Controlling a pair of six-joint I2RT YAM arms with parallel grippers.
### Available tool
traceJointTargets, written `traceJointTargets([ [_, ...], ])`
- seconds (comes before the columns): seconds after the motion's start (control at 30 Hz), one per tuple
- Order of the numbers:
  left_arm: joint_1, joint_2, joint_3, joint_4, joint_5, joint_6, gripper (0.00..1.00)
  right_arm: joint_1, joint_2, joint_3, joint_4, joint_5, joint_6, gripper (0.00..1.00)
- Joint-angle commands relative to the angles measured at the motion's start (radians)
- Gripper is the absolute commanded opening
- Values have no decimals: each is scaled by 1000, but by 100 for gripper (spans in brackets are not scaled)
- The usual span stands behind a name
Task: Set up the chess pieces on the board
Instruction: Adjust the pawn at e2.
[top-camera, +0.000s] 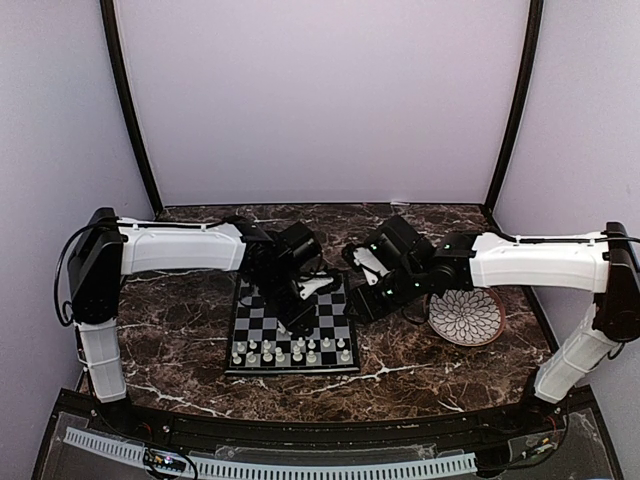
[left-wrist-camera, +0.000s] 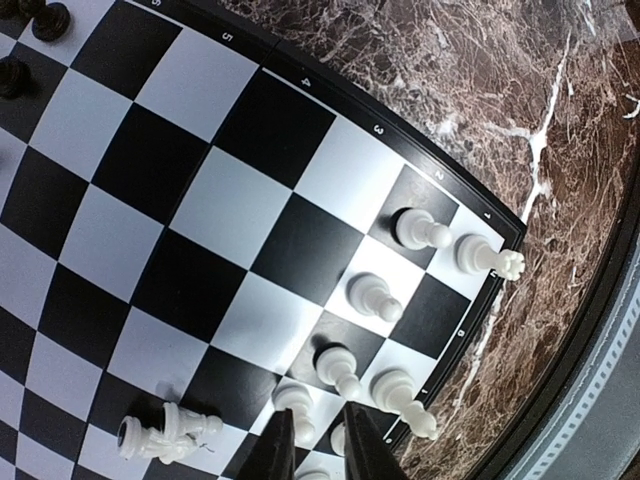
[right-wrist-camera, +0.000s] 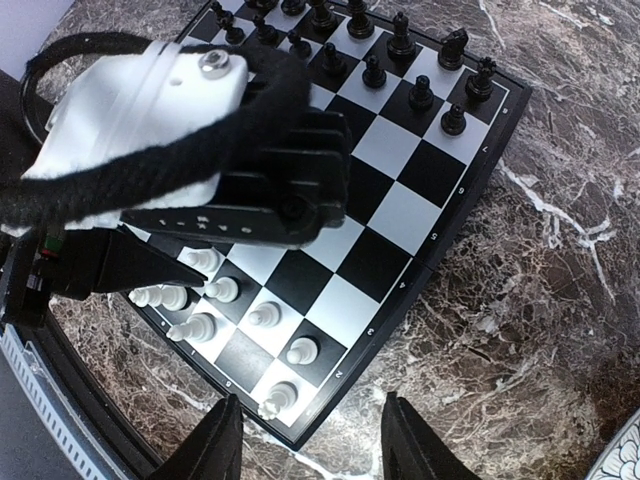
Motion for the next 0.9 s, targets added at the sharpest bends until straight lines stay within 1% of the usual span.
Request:
traceJointTargets([
  [0.0, 0, 4, 28, -21, -21, -50, 19, 1, 2, 18, 13, -10, 2, 49],
  [0.1, 3, 18, 37, -23, -22, -65, 13, 1, 2, 17, 15, -12, 2, 49],
  [0.23, 3, 45, 48, -40, 0, -65, 9, 1, 5, 13, 14, -16, 4, 49],
  [0.87, 3, 36, -15, -65, -8, -58, 7, 1, 0, 5, 15, -21, 11, 49],
])
